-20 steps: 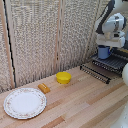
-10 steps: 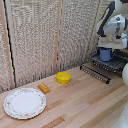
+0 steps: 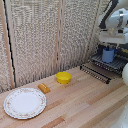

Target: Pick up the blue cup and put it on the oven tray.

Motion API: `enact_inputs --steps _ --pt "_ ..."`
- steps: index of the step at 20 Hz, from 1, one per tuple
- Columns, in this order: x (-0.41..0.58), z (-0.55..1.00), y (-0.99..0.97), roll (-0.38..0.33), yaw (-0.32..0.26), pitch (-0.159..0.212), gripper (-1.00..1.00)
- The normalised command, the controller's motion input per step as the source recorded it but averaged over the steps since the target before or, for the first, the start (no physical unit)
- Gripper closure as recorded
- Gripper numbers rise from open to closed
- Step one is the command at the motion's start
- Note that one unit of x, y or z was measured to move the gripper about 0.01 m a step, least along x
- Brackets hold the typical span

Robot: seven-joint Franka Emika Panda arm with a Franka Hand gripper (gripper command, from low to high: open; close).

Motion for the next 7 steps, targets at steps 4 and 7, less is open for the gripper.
enact_inputs --steps 4,7 --pt "0.078 0.48 0.01 0.005 0.002 -0.002 -1.0" --pt "0.081 0.24 0.0 -0.011 0.004 -0.001 -1.0"
